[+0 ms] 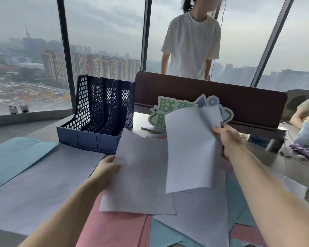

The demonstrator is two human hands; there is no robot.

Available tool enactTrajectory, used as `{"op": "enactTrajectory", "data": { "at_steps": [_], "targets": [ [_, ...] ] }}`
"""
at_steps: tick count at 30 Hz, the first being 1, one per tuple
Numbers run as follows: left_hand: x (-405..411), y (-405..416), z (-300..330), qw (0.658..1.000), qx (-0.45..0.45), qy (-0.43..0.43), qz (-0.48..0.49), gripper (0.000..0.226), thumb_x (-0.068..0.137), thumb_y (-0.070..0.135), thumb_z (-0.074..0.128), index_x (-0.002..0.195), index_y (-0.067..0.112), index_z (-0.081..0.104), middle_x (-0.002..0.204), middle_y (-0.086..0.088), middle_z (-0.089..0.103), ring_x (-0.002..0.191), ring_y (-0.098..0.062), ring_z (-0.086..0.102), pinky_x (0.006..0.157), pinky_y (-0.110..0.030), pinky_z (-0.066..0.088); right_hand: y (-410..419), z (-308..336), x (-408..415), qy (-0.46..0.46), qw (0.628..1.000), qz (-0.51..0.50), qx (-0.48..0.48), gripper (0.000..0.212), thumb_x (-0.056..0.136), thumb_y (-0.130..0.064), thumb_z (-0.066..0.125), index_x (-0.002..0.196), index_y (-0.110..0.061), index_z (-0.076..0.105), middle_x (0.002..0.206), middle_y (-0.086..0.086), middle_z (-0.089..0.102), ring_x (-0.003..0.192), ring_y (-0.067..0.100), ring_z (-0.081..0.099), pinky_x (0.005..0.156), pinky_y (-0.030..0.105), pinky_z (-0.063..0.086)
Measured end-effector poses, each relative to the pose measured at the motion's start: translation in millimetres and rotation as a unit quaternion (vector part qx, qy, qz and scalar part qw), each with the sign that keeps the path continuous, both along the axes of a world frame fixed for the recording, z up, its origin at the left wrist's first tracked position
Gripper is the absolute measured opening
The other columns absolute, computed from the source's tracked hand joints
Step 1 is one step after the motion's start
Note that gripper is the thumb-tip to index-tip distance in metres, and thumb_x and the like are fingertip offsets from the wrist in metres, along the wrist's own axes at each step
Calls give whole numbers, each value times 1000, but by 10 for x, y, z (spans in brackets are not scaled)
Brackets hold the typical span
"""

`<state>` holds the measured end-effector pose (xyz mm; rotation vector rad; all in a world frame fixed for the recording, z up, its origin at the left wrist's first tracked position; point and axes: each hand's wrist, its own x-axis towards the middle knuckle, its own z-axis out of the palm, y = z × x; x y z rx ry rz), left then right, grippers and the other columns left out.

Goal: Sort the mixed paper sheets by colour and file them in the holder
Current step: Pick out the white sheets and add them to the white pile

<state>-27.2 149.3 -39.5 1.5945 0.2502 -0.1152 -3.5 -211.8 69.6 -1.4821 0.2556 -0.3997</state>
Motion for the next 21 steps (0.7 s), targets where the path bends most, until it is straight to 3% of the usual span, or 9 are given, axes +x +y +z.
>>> {"op": "enactTrajectory", "data": {
  "at_steps": [3,5,7,9,11,14,17,19,21],
  "targets": [
    [-1,-19,-15,999,-31,19,-4,37,86,-12,46,113,5,65,103,-25,71,89,-43,68,88,-58,53,254,-355,85,62,998,-2,2,17,89,-3,58,100,-10,66,89,11,69,72,27,63,68,34,51],
    [-15,-30,-30,999,-47,20,-4,33,92,-6,44,118,0,62,100,-26,70,81,-37,67,78,-52,58,473,-629,118,113,990,-30,-80,22,86,-6,60,107,-8,66,87,11,67,73,26,60,65,33,45],
    [-23,-49,-29,998,-64,24,-2,31,102,15,41,119,-1,61,90,-20,71,73,-31,66,64,-37,55,718,-856,105,141,975,-39,-165,23,84,-10,61,106,-10,65,95,13,67,80,27,60,63,29,41],
    [-13,-56,-18,991,-116,59,-22,54,104,43,32,115,1,64,89,-17,73,73,-30,68,63,-34,53,944,-995,64,143,964,-26,-221,20,82,-14,64,101,-10,63,98,12,68,84,29,62,64,31,42],
    [-18,-41,10,987,-139,75,-41,61,101,55,33,109,6,67,86,-15,74,69,-28,70,61,-32,53,1106,-1085,43,146,956,-7,-256,27,83,-19,67,107,-9,59,102,11,66,93,30,63,71,31,43],
    [-28,-5,-22,993,-67,60,-77,31,93,20,64,117,1,61,92,-20,72,69,-30,71,60,-34,56,1249,-1093,-5,150,945,45,-288,40,89,-31,66,120,-11,51,107,4,56,102,27,58,75,28,37],
    [-4,66,-84,999,11,33,-36,42,77,-11,67,117,-1,61,100,-23,71,80,-35,70,73,-42,59,1114,-1000,-47,136,914,54,-379,34,91,-25,59,123,-15,54,114,3,61,109,28,58,79,28,39],
    [-18,115,-68,999,18,16,-21,45,67,-7,70,112,-2,63,100,-24,71,85,-38,69,81,-46,58,914,-922,-107,147,858,118,-478,37,86,-20,59,122,-18,57,127,3,61,112,24,57,86,26,43],
    [-13,165,-68,999,35,17,-21,44,62,-3,70,105,-3,64,95,-23,71,84,-40,69,79,-47,59,767,-875,-195,203,762,243,-565,56,79,-24,63,133,-21,50,137,2,52,115,20,53,95,28,44]
  ]
}}
